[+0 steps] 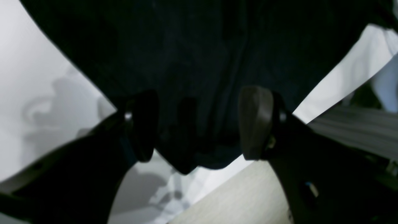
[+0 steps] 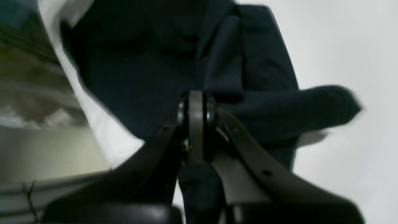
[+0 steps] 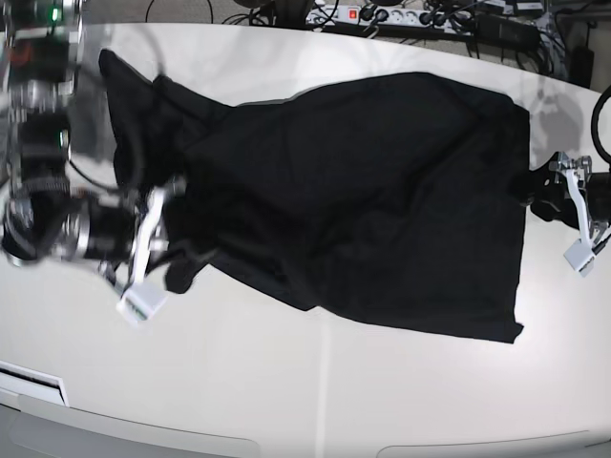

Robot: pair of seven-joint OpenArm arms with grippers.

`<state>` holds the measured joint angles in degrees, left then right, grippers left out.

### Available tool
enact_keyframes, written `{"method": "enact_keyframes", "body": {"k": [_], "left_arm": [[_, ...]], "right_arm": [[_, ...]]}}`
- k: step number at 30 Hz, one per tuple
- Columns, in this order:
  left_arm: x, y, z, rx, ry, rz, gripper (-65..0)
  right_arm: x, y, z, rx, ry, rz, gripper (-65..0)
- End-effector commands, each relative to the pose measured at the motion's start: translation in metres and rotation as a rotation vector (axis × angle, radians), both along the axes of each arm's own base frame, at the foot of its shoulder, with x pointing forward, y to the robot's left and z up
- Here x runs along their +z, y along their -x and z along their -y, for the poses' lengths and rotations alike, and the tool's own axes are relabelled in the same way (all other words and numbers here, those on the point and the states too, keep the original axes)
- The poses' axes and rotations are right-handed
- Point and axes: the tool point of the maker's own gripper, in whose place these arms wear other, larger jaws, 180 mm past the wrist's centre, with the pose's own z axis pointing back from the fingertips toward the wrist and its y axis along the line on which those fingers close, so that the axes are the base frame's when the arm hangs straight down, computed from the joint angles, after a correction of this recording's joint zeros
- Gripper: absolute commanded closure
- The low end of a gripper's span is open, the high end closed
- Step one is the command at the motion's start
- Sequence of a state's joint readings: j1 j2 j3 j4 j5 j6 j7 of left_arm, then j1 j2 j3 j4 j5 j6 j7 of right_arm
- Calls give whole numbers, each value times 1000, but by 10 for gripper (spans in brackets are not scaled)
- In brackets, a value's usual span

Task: Layout the t-shirt on the table in an organized manner, then fold the t-shirt properly
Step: 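Grasp the bunched fabric with the right gripper and pull it outward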

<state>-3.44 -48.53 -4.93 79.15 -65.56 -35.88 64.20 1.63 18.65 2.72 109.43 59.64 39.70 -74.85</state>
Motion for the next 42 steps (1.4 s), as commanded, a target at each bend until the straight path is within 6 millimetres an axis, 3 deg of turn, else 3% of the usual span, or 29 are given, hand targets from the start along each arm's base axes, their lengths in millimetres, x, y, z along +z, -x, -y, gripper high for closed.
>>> {"method": "enact_keyframes", "body": {"k": [1,5,11,12,14,16,18,22,26,28,30,34,42], "left_arm": [[16,-11,-5,6,1,47,-407],[14,-10,-8,4,-17,45,-407],[17,-12,-4,6,3,52,-407],[17,-13,-4,6,5,56,-407],[17,-13,-3,6,7,55,-407],[16,-13,-4,5,2,54,-407],[16,-13,-4,4,-1,54,-407],[16,-13,-4,5,-1,53,-407],[15,-11,-5,1,-8,45,-407],[15,-12,-4,2,-4,47,-407],[15,-12,-4,2,-5,47,-407],[15,-11,-5,0,-9,41,-407],[14,-10,-5,-1,-10,39,-407]], "right_arm": [[20,6,-6,23,-7,83,0],[23,61,-27,68,-49,79,0],[-28,83,-29,20,23,-15,0],[-37,84,-29,24,42,-31,-44],[-49,87,-30,40,71,-59,-220],[-49,89,-33,61,78,-58,-381],[-35,87,-37,84,68,-23,-411],[18,71,-44,89,-5,145,-411],[17,45,-30,-9,3,219,-411],[15,17,-20,-117,-20,237,-411],[4,-10,-7,-211,-25,205,-407],[-32,-45,6,-286,-59,63,-406],[-91,-66,-20,-206,-191,-277,-406]]}}
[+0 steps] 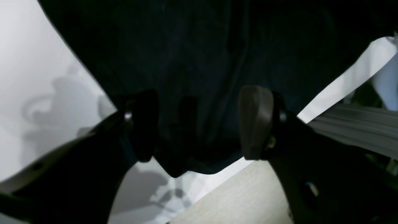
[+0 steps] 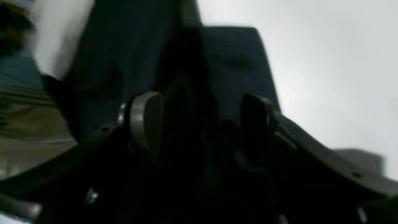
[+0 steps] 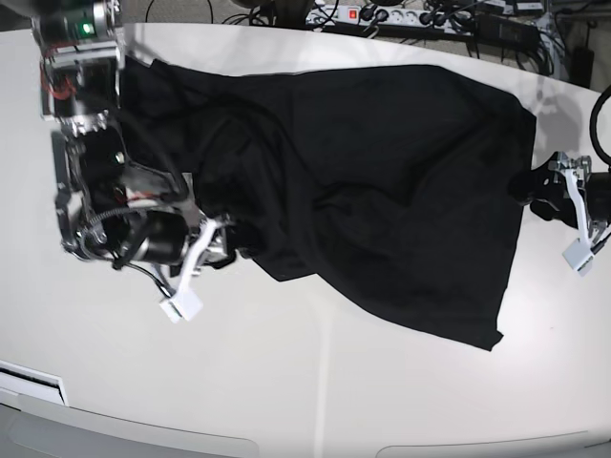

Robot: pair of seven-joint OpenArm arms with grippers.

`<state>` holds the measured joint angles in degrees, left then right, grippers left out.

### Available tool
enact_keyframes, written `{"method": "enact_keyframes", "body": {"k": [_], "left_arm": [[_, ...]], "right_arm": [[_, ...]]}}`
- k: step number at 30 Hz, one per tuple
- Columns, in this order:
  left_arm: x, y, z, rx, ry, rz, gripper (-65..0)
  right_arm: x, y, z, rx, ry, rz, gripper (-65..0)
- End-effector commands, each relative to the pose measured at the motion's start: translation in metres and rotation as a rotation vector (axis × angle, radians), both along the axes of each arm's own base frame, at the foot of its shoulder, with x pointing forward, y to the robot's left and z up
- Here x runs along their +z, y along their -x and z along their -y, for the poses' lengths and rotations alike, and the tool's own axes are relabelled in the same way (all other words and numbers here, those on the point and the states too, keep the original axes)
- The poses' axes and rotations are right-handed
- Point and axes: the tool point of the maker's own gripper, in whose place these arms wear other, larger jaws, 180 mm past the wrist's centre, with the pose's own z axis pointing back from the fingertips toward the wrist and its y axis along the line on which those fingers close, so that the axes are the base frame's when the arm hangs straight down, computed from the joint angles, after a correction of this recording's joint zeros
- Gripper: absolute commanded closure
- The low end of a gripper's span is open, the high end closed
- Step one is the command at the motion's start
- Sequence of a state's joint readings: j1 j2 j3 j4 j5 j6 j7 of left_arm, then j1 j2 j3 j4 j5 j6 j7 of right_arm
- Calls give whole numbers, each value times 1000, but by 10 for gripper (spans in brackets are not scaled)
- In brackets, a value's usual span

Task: Layout the t-shirt on the table in an organized manner, then fold the t-shirt properly
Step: 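Grasp the bunched fabric with the right gripper and pull it outward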

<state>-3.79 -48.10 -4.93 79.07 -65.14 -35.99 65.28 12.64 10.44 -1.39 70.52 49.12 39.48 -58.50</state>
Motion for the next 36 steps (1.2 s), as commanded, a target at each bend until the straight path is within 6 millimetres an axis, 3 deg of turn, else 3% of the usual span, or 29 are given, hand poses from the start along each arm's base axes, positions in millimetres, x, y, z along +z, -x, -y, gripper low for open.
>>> {"method": "enact_keyframes", "body": {"k": [1,5,9,16,19,20,26,30,34,36], "left_arm": [[16,-11,-5,6,0,49,-407],[17,-11,-5,6,2,49,-407],[17,-11,-5,7,2,49,-407],[17,-11,-5,6,4,49,-407],[17,-11,-5,5,3,47,-407],[17,-11,-5,6,4,47,-407],[16,-11,-5,6,2,46,-407],[15,-8,-6,0,-6,31,-407],[15,-8,-5,1,-2,32,-407],[15,-8,-5,0,-3,32,-407]], "right_arm": [[4,-11,5,-13,-11,8,-406],[-16,-19,6,-51,-40,-87,-406],[-31,-14,4,-65,-56,-148,-377],[-33,-8,-18,-47,-86,-163,-219],[-28,-16,-14,-67,-95,-136,-31],[-24,-22,-13,-72,-97,-120,0],[16,-58,12,-73,-36,23,0],[5,-55,25,-59,69,34,0],[-15,-49,31,-126,95,49,-308],[-29,-46,40,-174,143,36,-317]]}}
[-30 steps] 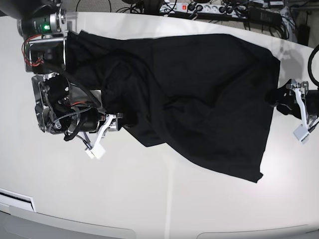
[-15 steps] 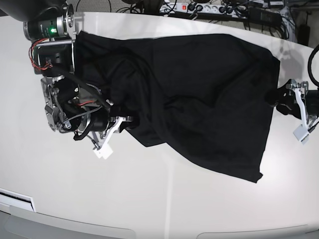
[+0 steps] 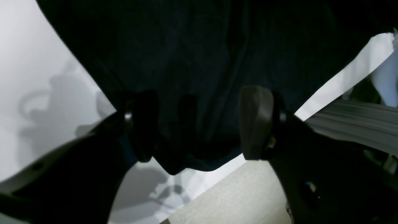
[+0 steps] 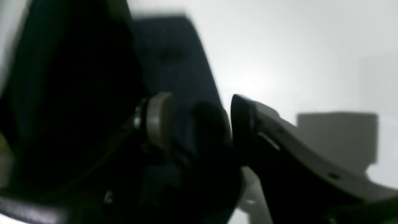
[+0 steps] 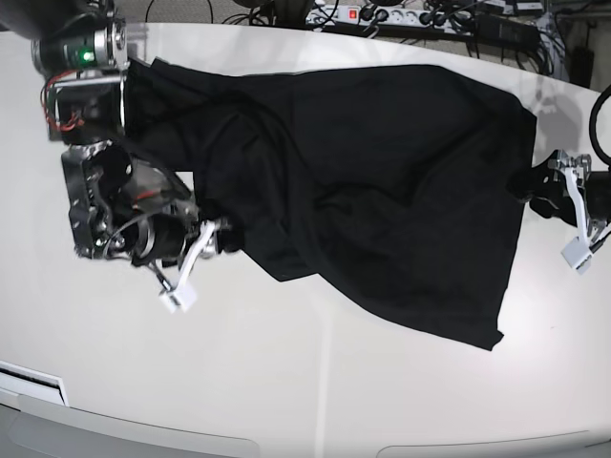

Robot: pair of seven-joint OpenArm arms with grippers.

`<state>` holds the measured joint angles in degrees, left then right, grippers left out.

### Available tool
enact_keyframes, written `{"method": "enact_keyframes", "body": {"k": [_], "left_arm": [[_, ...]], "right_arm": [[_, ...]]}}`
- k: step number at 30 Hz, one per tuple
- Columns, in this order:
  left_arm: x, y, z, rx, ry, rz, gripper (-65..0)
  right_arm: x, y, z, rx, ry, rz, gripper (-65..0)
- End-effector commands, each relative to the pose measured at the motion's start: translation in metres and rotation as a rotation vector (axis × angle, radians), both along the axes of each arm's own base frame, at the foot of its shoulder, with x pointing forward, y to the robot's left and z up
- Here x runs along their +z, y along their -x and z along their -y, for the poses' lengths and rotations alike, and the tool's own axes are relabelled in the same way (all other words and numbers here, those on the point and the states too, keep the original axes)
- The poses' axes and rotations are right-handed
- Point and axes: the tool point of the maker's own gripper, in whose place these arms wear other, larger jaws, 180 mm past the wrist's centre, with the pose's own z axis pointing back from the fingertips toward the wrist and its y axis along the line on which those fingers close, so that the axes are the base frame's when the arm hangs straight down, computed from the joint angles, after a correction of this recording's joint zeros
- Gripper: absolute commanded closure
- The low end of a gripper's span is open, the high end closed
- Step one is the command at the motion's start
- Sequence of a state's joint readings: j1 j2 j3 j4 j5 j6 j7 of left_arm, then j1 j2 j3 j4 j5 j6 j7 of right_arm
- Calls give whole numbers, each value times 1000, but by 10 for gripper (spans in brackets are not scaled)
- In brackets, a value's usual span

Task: Layout the t-shirt on the table in an organized manner, then fold the t-shirt properly
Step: 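Grasp the bunched fabric with the right gripper and pull it outward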

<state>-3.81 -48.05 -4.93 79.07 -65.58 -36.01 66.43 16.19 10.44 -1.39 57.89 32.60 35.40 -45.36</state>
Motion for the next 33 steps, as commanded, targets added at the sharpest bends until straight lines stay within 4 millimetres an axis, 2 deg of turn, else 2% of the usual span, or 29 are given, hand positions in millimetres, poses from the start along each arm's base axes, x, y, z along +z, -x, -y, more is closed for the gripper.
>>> {"method": "enact_keyframes", "body": {"k": [1,6,11,18,19,21,23,24,27,30,33], "left_arm": [[16,-11,-6,6,-1,47,-407],[16,-10,-6,5,-3,43,-407],[16,-11,-6,5,-2,45,-407],[16,-10,-6,4,-4,42,-407],[16,-10,-6,4,-3,42,-407],[16,-10,-6,5,-2,43,-407],[16,-10,-6,5,-3,43,-407],[16,-10,-6,5,-3,43,-407],[16,-10,-6,5,-4,43,-407],[15,-9,-7,3,-8,39,-407],[14,-9,-7,2,-15,36,-407]], "right_arm": [[18,-21,7,-31,-8,69,-317],[-3,-5,5,-48,-33,-3,-317],[-28,13,-8,-60,-79,-96,-317],[-22,19,-28,-8,-156,-101,-312],[-21,19,-30,-1,-160,-97,-295],[-17,15,-31,-8,-174,-69,-187],[-8,1,-27,-38,-189,-14,-19],[-3,-6,-23,-41,-185,6,0],[23,-34,-9,-32,-152,80,0],[60,-61,6,0,-96,172,0],[95,-78,14,16,-38,256,0]]}}
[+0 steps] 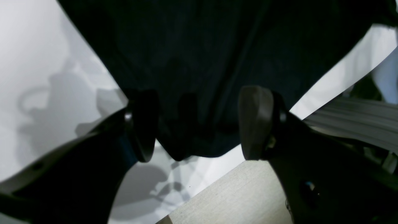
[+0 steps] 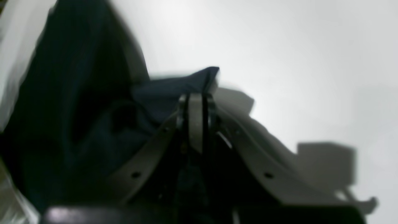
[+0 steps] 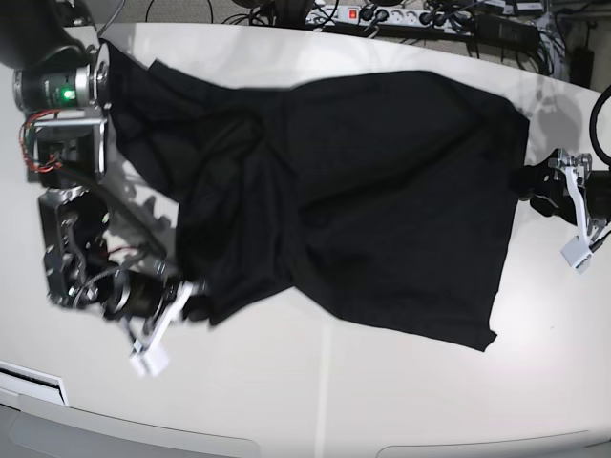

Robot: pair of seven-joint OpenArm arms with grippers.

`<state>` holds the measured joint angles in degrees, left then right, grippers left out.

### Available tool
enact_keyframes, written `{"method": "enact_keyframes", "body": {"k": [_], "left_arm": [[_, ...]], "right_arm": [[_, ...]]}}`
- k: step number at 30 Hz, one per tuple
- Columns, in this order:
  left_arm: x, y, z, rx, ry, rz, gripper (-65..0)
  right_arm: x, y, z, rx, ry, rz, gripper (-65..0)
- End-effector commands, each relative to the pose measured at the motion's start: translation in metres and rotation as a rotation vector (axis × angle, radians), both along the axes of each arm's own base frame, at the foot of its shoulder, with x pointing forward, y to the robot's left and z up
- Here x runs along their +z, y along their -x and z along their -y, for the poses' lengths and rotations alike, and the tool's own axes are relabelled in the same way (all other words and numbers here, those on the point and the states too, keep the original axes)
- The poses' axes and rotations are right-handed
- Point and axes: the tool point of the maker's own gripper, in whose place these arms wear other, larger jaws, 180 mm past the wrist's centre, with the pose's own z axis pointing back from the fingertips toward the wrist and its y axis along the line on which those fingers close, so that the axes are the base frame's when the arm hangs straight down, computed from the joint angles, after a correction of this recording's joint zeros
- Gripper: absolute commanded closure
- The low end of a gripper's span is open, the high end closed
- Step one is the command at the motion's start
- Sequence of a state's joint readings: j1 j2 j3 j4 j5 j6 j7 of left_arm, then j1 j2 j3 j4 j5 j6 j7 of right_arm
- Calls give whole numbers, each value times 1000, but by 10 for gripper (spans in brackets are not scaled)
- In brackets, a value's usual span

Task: Layout the t-shirt on the table in an organized manner, then fold the t-shirt properly
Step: 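Grasp the bunched fabric with the right gripper and pull it outward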

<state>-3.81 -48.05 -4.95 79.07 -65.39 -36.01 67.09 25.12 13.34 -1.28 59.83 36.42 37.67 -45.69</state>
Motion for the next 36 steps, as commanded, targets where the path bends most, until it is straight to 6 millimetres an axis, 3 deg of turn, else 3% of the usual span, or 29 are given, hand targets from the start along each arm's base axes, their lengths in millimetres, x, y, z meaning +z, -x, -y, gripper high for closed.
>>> {"method": "enact_keyframes", "body": {"k": [1,9,15,25,27,31,36], "left_arm": [[16,-11,-6,6,-4,46,-407],[16,-11,-6,5,-5,45,-407],[16,-11,-6,5,-5,46,-407],[16,-11,-6,5,-4,46,-407],[16,-11,-6,5,-4,46,-407],[16,-11,-6,5,-4,46,-407],[16,-11,-6,6,-5,46,-407]], "right_arm": [[28,-15,1,-1,0,82,0],[93,-35,17,-55,200,304,0],[129,-50,48,-230,342,410,0],[136,-61,86,-409,456,443,0],[139,-62,81,-394,433,447,0],[131,-60,51,-233,355,436,0],[117,-81,60,-273,402,387,0]]}}
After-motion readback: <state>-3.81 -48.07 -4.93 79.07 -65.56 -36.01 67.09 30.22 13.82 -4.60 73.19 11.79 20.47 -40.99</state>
